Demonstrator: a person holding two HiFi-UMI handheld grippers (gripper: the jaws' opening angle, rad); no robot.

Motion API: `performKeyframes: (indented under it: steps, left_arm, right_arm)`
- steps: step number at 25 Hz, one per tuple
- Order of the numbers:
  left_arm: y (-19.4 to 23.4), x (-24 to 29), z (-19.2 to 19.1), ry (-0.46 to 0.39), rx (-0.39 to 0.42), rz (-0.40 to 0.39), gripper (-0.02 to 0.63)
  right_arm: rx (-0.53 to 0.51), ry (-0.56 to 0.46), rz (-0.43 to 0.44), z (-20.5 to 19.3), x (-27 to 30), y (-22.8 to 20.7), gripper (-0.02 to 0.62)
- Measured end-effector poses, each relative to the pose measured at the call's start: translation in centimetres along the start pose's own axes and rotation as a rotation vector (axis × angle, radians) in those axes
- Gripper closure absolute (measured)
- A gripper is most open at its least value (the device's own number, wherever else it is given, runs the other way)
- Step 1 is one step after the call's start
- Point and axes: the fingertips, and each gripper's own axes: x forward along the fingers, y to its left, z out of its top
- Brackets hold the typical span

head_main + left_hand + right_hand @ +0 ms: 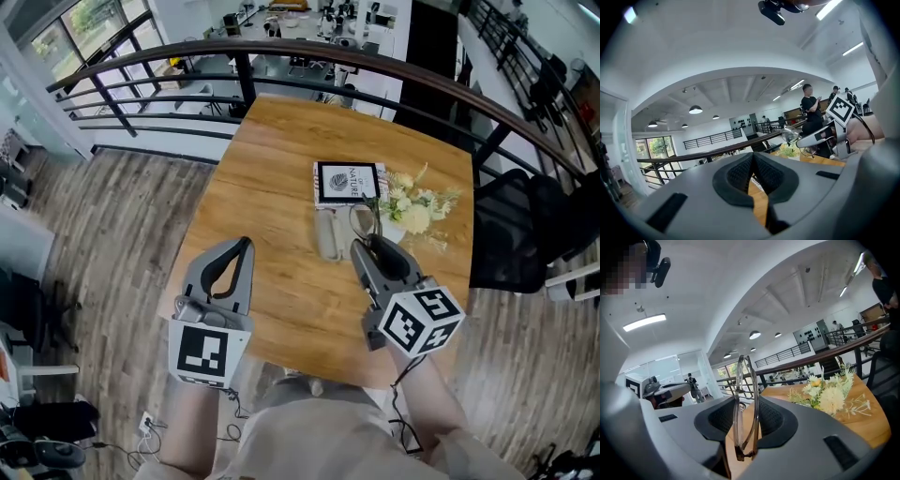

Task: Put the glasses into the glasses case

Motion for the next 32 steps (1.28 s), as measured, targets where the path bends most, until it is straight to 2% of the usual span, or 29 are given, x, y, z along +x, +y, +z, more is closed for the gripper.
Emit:
performKeyframes:
  steps: [8, 17, 24, 27, 30, 32]
  left_arm:
    - [0.3, 4.7, -2.8, 0.026, -0.006, -0.03, 0.591]
    - [0.6, 8.8, -7.8, 0.057, -0.025, -0.045, 0.591]
    - [-0.2, 10.9, -13.9, 0.17, -0.063, -0.074, 0.591]
    - [-0.8, 11.6, -16.2, 0.202, -0.11, -0.09, 0.591]
    - [-0.9, 12.0, -17.4, 0.186, -0.224, -0.109, 0.591]
    - [-0.9, 12.3, -18.2, 0.194, -0.257, -0.114, 0.591]
  right_arm:
    - [-0.027, 0.093, -0.019, -1.8, 5.5, -3.7, 0.448]
    - [0.013, 0.249, -0.059, -10.2, 11.3, -8.3, 0.448]
    - [0.135, 0.344, -0.115, -17.9, 14.5, -11.8, 0.448]
    - [0.164, 0.395, -0.138, -21.1, 15.1, -13.1, 0.448]
    - [0.218, 0.439, -0.136, -23.7, 15.9, -13.7, 0.448]
    - [0.254, 0.461, -0.129, -25.0, 16.7, -13.8, 0.448]
